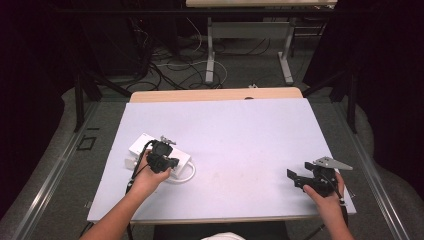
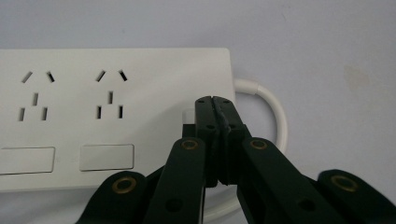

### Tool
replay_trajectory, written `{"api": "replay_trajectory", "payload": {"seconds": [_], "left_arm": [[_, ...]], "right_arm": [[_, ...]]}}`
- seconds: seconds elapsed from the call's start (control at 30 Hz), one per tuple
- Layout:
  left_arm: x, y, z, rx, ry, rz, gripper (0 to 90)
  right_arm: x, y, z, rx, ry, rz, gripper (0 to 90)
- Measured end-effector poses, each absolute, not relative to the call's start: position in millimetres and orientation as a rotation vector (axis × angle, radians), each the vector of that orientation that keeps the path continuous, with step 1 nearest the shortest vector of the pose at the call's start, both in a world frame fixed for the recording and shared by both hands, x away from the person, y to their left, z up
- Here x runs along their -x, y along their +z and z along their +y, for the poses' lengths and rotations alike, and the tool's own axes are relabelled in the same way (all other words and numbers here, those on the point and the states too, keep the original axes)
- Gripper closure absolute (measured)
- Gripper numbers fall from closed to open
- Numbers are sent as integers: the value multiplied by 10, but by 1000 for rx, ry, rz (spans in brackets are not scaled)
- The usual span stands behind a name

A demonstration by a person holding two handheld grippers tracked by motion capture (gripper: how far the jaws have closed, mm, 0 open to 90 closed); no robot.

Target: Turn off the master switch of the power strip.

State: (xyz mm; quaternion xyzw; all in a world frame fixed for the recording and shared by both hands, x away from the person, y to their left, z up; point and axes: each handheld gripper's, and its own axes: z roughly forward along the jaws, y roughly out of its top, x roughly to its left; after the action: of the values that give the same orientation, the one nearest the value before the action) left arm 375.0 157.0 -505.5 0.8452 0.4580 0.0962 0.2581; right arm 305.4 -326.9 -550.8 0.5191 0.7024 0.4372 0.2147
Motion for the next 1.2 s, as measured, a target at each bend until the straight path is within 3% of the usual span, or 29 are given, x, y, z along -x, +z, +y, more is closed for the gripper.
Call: {"api": "replay_trajectory", "payload": {"seconds": [0.47, 1.2], "left_arm": [[-3738, -4983, 1586, -2296, 232, 1224, 875], [-3625, -4885, 1690, -2231, 210, 1180, 660]], "right_arm": [[-3050, -5511, -3262, -1444, 1216, 1935, 192], [-3027, -5493, -3276, -1429, 1212, 1946, 190]]}}
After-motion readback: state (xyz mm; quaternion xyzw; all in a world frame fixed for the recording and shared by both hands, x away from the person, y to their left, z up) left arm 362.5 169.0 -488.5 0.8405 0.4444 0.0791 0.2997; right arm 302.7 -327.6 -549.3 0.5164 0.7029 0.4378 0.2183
